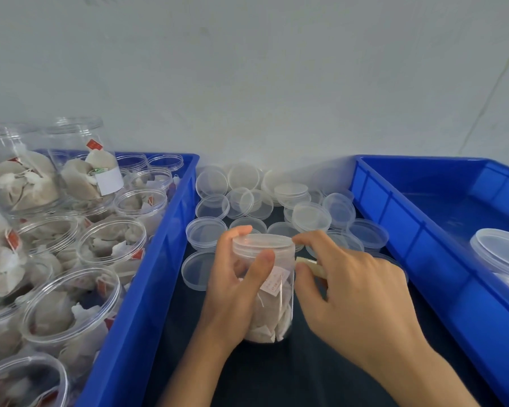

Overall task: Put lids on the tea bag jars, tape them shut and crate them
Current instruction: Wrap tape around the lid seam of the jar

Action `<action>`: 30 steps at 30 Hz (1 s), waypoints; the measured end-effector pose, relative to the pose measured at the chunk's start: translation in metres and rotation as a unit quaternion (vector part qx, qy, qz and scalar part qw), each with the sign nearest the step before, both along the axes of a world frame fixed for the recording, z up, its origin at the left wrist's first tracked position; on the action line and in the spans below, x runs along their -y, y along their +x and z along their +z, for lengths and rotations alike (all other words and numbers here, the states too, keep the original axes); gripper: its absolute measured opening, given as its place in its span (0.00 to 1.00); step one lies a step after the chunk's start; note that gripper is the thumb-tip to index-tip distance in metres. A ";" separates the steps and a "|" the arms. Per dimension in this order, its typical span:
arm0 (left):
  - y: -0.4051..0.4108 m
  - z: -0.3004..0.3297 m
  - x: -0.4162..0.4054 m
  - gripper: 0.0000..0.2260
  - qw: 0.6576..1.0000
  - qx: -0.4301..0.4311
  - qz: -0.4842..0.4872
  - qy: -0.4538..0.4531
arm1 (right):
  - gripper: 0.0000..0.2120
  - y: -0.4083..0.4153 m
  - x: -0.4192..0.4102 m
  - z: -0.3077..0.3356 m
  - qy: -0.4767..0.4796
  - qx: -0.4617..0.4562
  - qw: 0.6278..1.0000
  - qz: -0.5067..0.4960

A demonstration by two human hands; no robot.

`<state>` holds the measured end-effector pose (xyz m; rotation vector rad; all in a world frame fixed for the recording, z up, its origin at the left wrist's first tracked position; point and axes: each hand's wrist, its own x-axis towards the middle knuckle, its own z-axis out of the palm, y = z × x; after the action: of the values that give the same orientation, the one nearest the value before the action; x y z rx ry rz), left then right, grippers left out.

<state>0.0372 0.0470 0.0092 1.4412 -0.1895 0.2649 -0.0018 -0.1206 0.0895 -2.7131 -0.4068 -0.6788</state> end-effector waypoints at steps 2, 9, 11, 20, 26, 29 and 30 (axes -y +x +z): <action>-0.002 0.002 0.001 0.27 1.000 0.006 0.013 -0.028 | 0.09 -0.002 -0.005 -0.003 0.014 0.009 1.000 -0.014; -0.001 0.004 -0.002 0.21 0.997 -0.008 0.040 -0.072 | 0.06 0.001 -0.010 -0.006 0.036 0.037 0.999 0.010; -0.001 0.004 -0.002 0.21 0.997 -0.014 0.047 -0.060 | 0.08 0.002 -0.010 -0.007 0.051 0.048 0.997 0.011; -0.001 0.009 0.002 0.27 0.997 -0.015 0.076 -0.027 | 0.14 0.003 -0.011 -0.022 0.086 0.078 0.993 0.013; 0.001 0.012 -0.005 0.33 0.996 -0.019 0.074 0.049 | 0.11 0.015 0.005 -0.015 0.082 0.049 0.995 0.030; 0.000 0.012 -0.007 0.30 0.993 -0.020 0.084 0.083 | 0.12 0.020 0.013 -0.010 0.059 -0.008 0.997 0.040; 0.000 0.012 -0.008 0.29 0.991 -0.017 0.089 0.095 | 0.13 0.022 0.015 -0.008 0.040 -0.040 0.997 0.045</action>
<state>0.0369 0.0545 0.0210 1.6544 -0.0588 0.3760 0.0200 -0.1357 0.0817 -2.6193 -0.4700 -0.5493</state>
